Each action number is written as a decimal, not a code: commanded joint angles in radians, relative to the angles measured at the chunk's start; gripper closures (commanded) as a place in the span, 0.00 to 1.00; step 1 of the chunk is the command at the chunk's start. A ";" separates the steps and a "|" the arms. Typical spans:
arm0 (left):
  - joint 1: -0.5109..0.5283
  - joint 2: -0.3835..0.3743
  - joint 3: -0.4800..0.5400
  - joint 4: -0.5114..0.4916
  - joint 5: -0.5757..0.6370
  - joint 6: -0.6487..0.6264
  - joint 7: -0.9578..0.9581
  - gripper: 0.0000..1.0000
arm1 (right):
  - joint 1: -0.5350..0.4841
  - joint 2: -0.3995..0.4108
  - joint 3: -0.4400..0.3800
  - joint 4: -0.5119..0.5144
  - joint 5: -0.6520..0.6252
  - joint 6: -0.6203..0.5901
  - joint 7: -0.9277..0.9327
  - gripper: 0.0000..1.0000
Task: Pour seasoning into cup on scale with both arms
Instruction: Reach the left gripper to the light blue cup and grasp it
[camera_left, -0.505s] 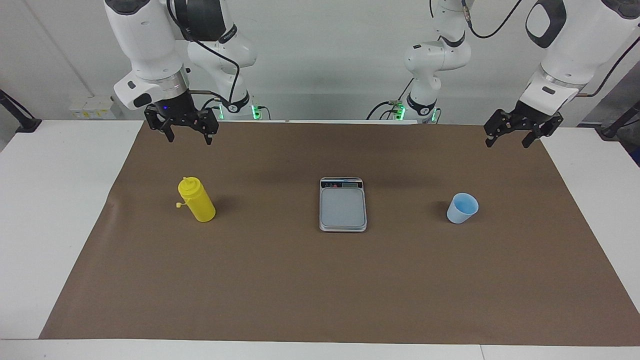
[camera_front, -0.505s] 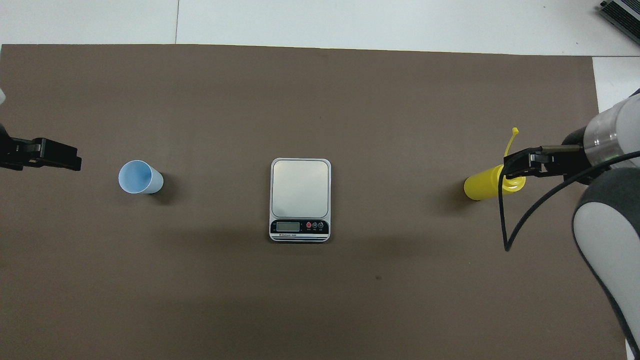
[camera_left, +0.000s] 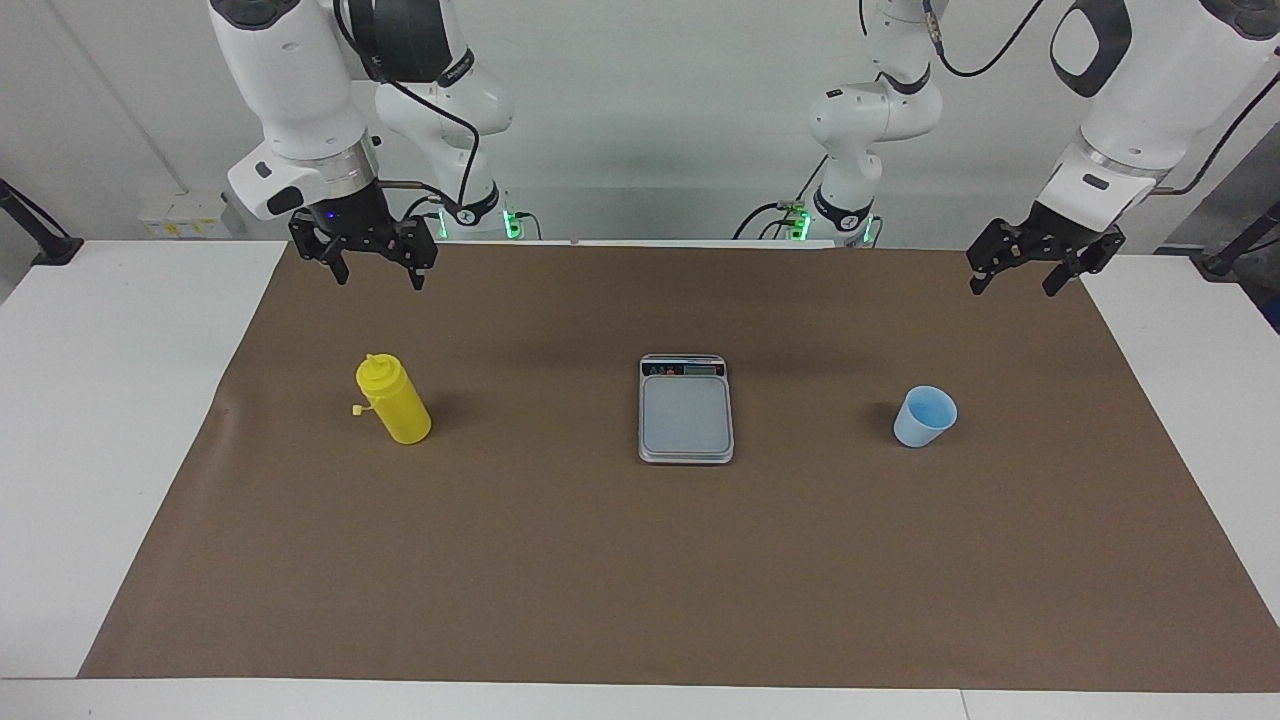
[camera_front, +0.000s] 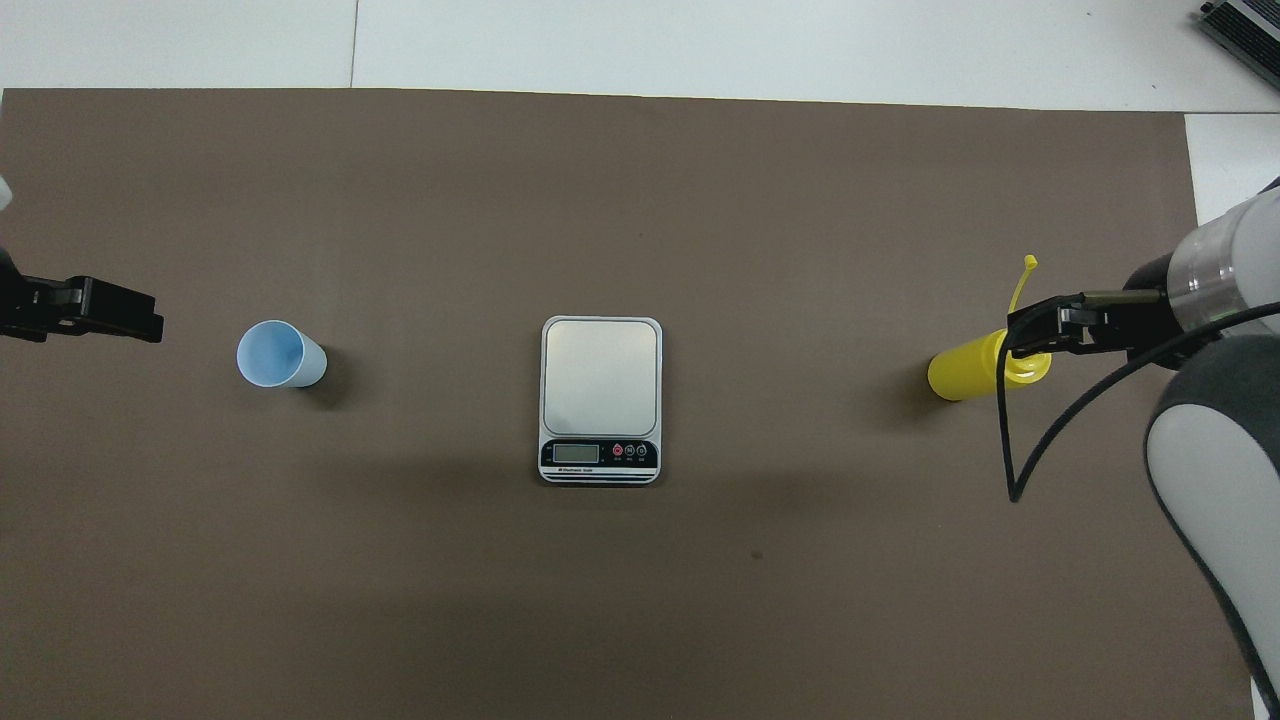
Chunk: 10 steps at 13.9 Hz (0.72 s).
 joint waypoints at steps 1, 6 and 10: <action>0.009 -0.009 -0.001 -0.011 -0.008 -0.006 0.002 0.00 | -0.012 -0.010 0.003 -0.015 0.021 0.012 -0.024 0.00; 0.008 -0.035 -0.001 -0.063 -0.008 0.043 0.007 0.00 | -0.012 -0.010 0.003 -0.015 0.021 0.012 -0.024 0.00; 0.012 -0.020 -0.003 -0.154 -0.011 0.177 0.002 0.00 | -0.012 -0.010 0.003 -0.015 0.021 0.012 -0.024 0.00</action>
